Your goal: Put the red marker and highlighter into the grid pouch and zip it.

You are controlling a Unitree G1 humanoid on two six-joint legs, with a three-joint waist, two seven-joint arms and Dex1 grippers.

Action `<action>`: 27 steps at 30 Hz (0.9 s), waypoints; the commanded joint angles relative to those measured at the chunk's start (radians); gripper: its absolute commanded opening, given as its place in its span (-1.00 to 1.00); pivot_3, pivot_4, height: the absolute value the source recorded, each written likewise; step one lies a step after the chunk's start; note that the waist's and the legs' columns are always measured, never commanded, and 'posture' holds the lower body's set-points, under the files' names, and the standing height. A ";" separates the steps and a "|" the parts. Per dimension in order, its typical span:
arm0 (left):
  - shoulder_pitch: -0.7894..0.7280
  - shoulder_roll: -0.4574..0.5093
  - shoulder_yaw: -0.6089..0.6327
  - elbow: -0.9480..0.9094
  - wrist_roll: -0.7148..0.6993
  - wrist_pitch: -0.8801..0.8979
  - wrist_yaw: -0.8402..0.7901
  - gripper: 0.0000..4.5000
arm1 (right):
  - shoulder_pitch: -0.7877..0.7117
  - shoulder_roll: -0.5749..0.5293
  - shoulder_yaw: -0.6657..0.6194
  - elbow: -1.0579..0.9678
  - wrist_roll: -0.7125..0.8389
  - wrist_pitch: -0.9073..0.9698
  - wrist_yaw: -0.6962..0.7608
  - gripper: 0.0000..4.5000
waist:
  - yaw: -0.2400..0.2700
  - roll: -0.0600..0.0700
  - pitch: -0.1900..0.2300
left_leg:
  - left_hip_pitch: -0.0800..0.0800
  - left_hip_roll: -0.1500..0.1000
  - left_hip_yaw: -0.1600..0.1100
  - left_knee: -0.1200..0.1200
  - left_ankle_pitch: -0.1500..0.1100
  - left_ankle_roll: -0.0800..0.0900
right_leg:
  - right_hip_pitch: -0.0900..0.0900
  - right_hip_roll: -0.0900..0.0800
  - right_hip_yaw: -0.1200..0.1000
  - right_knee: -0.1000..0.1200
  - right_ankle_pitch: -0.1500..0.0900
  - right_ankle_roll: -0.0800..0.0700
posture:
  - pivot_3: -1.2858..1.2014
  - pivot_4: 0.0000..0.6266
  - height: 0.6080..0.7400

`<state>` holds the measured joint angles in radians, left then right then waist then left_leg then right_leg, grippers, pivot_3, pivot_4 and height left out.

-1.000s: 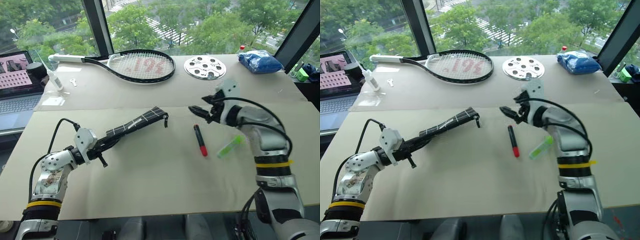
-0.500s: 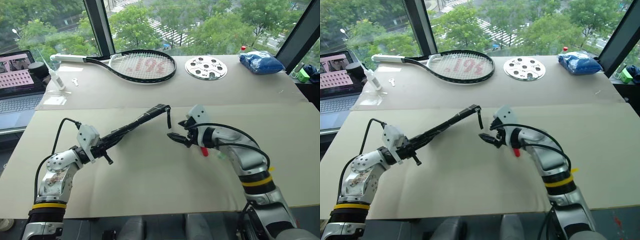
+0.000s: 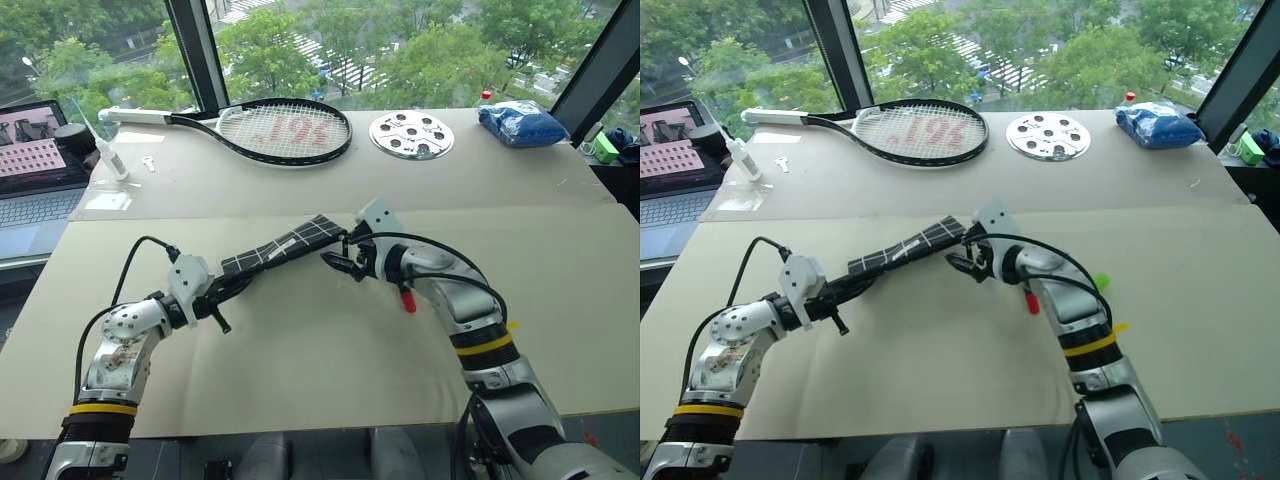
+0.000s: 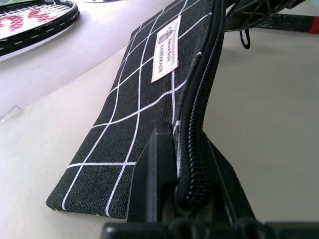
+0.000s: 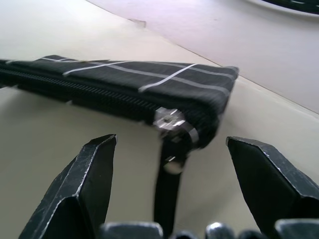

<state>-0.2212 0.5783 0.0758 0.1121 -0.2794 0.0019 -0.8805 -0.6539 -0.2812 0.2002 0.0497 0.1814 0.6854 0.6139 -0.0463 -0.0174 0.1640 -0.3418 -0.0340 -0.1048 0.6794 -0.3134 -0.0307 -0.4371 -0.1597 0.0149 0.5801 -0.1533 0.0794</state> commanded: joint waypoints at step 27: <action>-0.026 -0.045 -0.019 -0.011 0.012 -0.012 0.057 -1.00 | -0.035 0.124 0.107 -0.032 -0.054 -0.048 -0.024 -0.95 | -0.006 0.000 0.000 | 0.000 0.000 0.000 0.000 0.003 -0.006 | -0.001 0.000 0.000 0.001 0.000 0.000 | 0.03 -0.52 1.00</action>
<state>-0.2381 0.5396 0.0586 0.1276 -0.2723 0.0035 -0.8256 -0.6598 -0.1799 0.2679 0.0648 0.1311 0.6657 0.5798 -0.0523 -0.0174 0.1640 -0.3419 -0.0338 -0.1048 0.6792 -0.3102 -0.0364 -0.4379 -0.1595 0.0149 0.5808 -0.1533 0.0794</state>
